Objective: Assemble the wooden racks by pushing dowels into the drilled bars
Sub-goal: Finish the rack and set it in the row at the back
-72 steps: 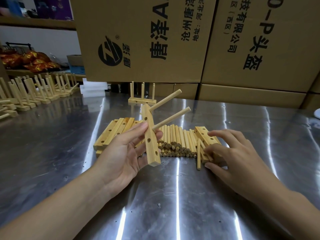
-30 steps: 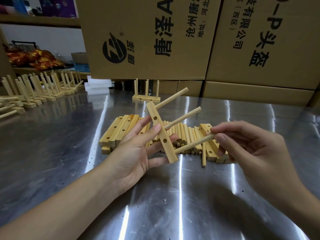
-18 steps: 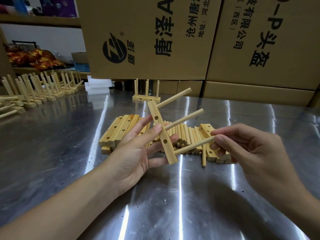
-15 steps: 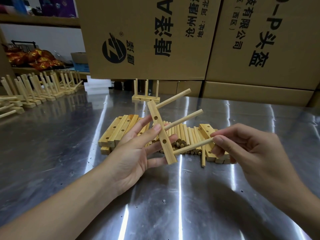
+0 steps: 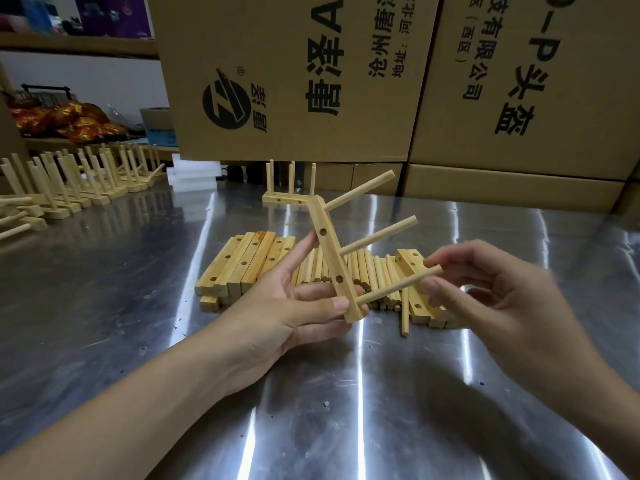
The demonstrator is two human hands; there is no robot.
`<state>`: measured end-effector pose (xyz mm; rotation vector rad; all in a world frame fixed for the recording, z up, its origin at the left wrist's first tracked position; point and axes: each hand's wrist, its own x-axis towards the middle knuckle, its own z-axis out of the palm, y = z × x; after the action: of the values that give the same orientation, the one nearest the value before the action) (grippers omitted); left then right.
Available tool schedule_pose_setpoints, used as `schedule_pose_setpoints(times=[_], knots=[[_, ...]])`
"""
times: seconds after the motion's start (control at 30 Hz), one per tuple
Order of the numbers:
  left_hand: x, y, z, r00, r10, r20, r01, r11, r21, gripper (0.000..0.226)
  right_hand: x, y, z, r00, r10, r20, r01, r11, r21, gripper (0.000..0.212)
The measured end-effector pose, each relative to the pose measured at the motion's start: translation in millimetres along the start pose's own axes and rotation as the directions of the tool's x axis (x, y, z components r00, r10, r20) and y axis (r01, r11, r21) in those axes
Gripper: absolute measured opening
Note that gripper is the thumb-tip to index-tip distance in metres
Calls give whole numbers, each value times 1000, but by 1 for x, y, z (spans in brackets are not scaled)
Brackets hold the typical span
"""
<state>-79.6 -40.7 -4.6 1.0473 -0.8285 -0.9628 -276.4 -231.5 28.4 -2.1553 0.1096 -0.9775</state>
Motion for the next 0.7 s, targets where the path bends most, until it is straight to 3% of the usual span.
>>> schedule_pose_setpoints(times=[0.2,0.5,0.7], knots=[[-1,3,0,1000,-2,-14,3,991,131,84,-1,6,0,988,-71,139,112,941,-318,16],[-3,6,3,1000,1,-20,1,991,132,78,2,11,-4,975,-95,200,165,913,-372,33],[-4,3,7,993,102,-54,-90,979,183,79,-1,12,1,980,49,193,1,968,-250,59]])
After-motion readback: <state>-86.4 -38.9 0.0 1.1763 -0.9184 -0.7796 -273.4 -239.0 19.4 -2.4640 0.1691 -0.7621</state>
